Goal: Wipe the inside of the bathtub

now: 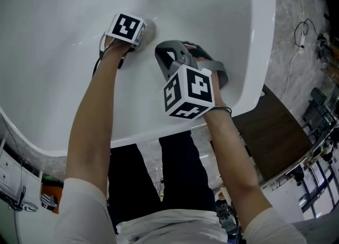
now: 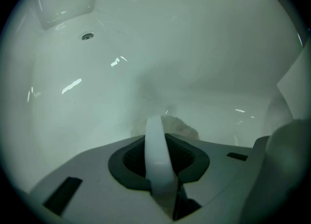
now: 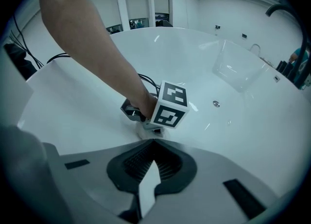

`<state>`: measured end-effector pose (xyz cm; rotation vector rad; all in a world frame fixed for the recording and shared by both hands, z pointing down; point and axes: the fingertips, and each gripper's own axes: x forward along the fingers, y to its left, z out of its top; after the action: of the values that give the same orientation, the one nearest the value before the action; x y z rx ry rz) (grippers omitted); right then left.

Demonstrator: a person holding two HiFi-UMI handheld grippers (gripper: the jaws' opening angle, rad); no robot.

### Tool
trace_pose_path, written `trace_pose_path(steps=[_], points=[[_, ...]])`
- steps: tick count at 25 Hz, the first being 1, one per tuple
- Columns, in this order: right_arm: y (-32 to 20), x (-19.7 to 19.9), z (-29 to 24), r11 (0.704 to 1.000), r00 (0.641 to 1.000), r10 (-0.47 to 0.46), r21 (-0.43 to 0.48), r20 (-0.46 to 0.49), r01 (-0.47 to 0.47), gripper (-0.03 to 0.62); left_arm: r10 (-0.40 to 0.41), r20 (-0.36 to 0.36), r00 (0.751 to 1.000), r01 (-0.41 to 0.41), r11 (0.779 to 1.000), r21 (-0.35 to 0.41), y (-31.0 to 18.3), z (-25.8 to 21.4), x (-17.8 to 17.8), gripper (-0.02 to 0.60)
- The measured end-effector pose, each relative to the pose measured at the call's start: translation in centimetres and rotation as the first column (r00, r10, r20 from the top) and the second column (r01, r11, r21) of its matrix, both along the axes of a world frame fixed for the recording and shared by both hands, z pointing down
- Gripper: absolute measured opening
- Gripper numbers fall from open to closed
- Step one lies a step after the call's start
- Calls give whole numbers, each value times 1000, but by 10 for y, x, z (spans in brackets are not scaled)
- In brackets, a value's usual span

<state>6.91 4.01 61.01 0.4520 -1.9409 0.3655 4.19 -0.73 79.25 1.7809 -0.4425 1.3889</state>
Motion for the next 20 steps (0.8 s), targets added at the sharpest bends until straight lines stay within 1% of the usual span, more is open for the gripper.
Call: trace_pose_path(steps=[6, 15, 20], points=[[-6, -18, -3, 1000, 1000, -23, 10, 4, 22, 18, -26, 41, 999, 26, 1000, -5, -1, 4, -43, 92], [-9, -49, -5, 998, 998, -63, 11, 13, 63, 18, -44, 77, 996, 44, 999, -5, -1, 4, -93, 92], [-10, -63, -5, 997, 996, -82, 11, 15, 82, 18, -45, 89, 995, 46, 999, -5, -1, 3, -111, 92]])
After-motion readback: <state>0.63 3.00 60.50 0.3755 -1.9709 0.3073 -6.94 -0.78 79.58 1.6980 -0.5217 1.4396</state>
